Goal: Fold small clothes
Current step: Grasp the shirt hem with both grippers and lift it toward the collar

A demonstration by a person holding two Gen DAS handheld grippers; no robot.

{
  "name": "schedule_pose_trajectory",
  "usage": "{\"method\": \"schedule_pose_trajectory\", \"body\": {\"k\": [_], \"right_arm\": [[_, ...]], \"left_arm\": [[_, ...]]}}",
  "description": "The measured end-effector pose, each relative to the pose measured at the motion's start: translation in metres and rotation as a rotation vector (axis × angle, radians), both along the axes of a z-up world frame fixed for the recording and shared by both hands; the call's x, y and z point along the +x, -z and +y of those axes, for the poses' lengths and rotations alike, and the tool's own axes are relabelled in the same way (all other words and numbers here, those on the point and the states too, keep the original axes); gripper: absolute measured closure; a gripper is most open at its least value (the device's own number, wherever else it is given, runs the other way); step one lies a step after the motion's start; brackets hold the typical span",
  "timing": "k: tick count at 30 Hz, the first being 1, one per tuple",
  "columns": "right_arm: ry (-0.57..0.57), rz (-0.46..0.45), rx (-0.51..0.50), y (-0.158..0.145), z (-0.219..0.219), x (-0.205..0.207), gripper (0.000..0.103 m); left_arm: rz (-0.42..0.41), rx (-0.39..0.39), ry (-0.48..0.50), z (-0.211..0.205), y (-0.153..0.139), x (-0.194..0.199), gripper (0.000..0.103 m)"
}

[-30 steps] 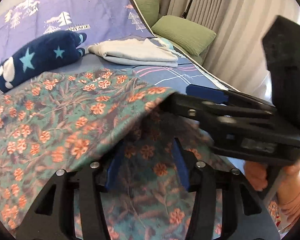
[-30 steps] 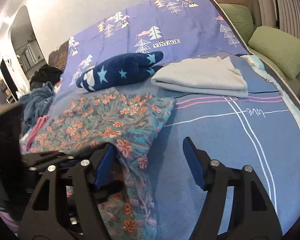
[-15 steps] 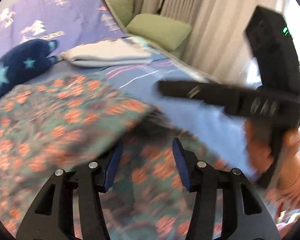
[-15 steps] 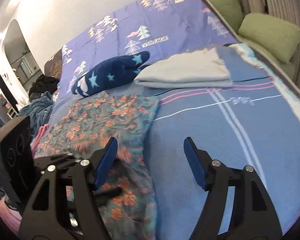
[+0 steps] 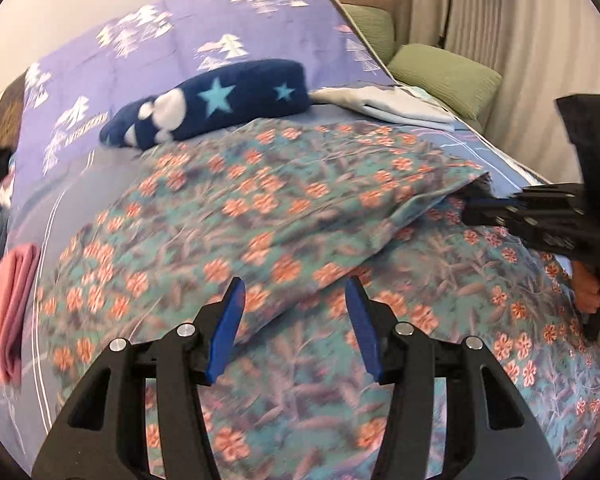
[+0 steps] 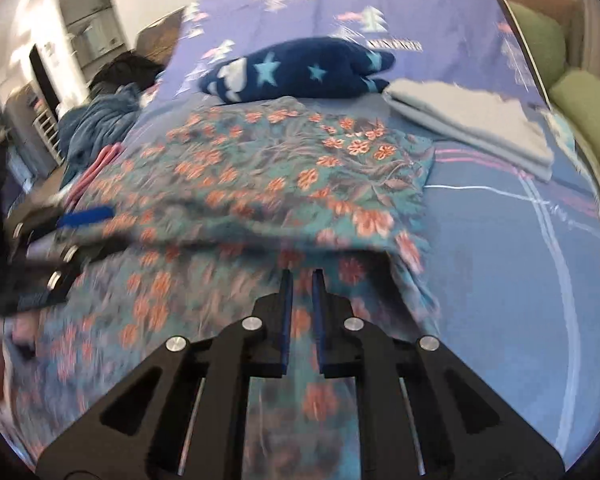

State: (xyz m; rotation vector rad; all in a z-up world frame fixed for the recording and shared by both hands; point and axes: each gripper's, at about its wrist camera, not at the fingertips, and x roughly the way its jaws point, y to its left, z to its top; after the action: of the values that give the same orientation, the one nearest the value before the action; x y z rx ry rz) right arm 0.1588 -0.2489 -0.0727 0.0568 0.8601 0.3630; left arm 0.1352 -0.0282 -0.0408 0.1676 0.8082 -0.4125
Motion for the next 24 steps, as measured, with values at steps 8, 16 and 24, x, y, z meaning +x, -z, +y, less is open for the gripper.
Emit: {"method": "schedule_pose_trajectory", "body": {"k": [8,16,24], "right_arm": [[0.014,-0.005,0.167,-0.007,0.004,0.034,0.090],[0.047,-0.049,0.200,-0.017,-0.005,0.031,0.090],[0.035,-0.010,0.092,-0.001,0.014,0.035,0.088]], "left_arm": [[-0.007,0.009,0.111,-0.032,0.008,0.010,0.044],[-0.078,0.146,0.153,-0.074,0.014,0.030,0.081],[-0.117,0.057,0.117,-0.062,-0.016,0.028,0.099]]}}
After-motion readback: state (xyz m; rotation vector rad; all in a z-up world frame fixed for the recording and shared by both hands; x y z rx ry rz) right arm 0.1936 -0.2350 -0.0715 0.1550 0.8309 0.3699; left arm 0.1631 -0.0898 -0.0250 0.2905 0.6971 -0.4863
